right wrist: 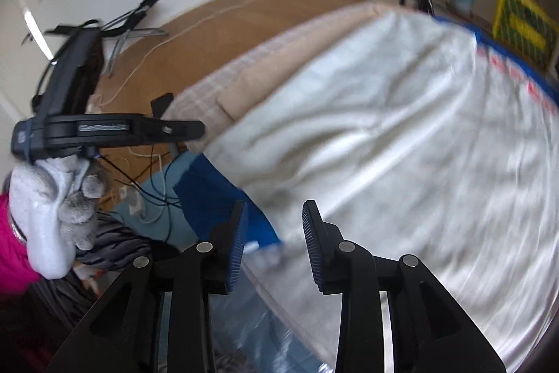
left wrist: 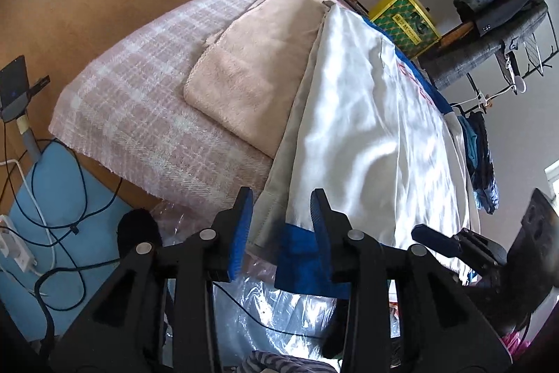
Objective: Fold large clothes
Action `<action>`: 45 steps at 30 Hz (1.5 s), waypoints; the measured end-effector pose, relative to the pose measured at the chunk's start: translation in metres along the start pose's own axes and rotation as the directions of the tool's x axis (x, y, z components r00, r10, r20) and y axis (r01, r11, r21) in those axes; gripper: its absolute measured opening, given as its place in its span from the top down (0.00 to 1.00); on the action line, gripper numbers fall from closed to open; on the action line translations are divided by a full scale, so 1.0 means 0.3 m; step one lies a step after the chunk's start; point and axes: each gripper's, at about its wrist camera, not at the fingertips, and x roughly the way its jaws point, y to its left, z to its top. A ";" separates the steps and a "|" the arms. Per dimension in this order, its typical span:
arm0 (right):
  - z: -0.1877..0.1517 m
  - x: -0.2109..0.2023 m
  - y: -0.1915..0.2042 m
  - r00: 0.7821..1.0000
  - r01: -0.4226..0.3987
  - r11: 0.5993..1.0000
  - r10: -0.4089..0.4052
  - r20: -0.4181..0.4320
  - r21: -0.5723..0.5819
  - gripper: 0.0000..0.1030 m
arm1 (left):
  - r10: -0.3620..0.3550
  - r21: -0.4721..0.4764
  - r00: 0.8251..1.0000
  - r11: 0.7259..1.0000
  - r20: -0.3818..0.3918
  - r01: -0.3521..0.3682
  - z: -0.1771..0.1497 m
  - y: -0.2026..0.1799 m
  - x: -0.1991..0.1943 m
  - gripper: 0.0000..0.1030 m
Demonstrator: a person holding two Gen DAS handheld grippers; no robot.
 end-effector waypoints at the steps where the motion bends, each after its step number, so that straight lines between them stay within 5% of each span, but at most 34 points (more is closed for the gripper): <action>1: 0.004 0.014 0.018 1.000 0.003 0.999 -0.003 -0.007 -0.034 0.71 | 0.004 0.004 1.000 1.000 -0.009 -0.004 0.001 -0.003 0.011 0.62; 5: -0.026 0.123 0.052 0.995 0.048 0.996 -0.054 -0.083 -0.080 0.74 | 0.021 0.028 0.999 0.999 -0.029 -0.020 0.002 -0.009 0.044 0.54; 15: -0.002 0.047 -0.015 0.999 -0.020 1.000 0.021 -0.037 0.023 0.73 | 0.029 0.036 0.997 0.999 -0.064 -0.027 -0.009 0.002 0.099 0.54; 22: -0.026 0.107 -0.011 0.995 -0.004 1.000 0.005 -0.099 0.012 0.73 | 0.063 0.077 0.996 0.995 -0.062 -0.058 -0.015 -0.026 0.107 0.82; 29: -0.004 0.060 -0.050 0.994 -0.064 0.995 0.070 -0.081 0.072 0.72 | -0.009 0.093 1.000 0.996 0.020 0.007 -0.013 -0.084 0.003 0.85; 34: 0.072 -0.028 -0.151 0.997 -0.071 0.982 0.071 0.007 0.174 0.60 | -0.021 0.158 0.997 0.987 0.072 0.009 -0.021 -0.161 -0.038 0.85; 37: 0.166 -0.058 -0.227 0.999 -0.012 0.979 0.003 0.045 0.203 0.59 | -0.039 0.197 0.995 0.980 0.094 0.020 -0.024 -0.204 -0.053 0.85; 45: 0.456 0.072 -0.338 1.000 0.014 0.966 -0.014 -0.003 0.257 0.52 | -0.077 0.262 0.991 0.964 0.113 0.045 -0.035 -0.280 -0.073 0.86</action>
